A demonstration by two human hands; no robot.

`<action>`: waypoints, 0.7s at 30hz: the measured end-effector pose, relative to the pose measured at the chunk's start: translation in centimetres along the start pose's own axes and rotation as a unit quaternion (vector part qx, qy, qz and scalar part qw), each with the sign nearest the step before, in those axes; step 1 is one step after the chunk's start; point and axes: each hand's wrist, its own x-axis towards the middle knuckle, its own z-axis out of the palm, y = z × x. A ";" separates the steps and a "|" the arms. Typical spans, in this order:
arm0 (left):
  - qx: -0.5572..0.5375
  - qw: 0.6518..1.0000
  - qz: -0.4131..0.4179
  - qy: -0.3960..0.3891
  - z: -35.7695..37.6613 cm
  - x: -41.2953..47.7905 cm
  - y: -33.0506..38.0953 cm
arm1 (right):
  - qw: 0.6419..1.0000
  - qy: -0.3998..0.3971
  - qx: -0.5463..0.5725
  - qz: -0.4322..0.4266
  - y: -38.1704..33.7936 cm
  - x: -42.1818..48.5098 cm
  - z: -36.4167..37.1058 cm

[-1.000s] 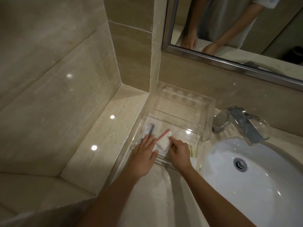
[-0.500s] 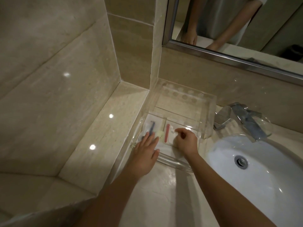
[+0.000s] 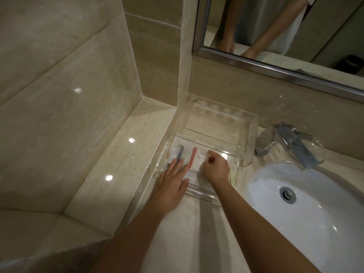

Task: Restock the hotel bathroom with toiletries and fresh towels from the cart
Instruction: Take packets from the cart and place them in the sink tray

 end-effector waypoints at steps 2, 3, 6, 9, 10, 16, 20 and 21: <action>-0.018 1.000 -0.003 -0.003 -0.2 0.0 0.1 | 0.999 0.011 -0.027 0.027 -0.3 0.0 -0.1; -0.024 1.000 -0.002 -0.006 -0.3 0.0 0.2 | 0.999 0.004 -0.036 0.028 -0.3 0.0 -0.1; 0.014 1.000 0.008 0.003 -0.9 -0.5 0.6 | 0.999 -0.023 -0.028 0.015 0.0 -0.1 -0.2; 0.034 0.999 -0.012 0.024 -1.8 -1.3 1.3 | 0.998 -0.014 -0.062 -0.013 0.7 -0.4 -1.4; 0.030 0.999 -0.016 0.027 -2.1 -1.7 1.6 | 0.997 -0.012 -0.079 -0.025 1.0 -0.6 -1.9; -0.124 0.988 -0.077 0.049 -3.8 -5.3 4.5 | 0.979 -0.161 0.065 -0.104 1.7 -3.1 -6.8; -0.087 0.991 -0.102 0.005 -5.3 -9.3 6.7 | 0.926 -0.321 0.071 -0.187 0.0 -5.4 -11.1; -0.085 0.989 -0.121 -0.007 -5.7 -10.5 7.1 | 0.914 -0.343 0.047 -0.210 -0.5 -6.0 -11.9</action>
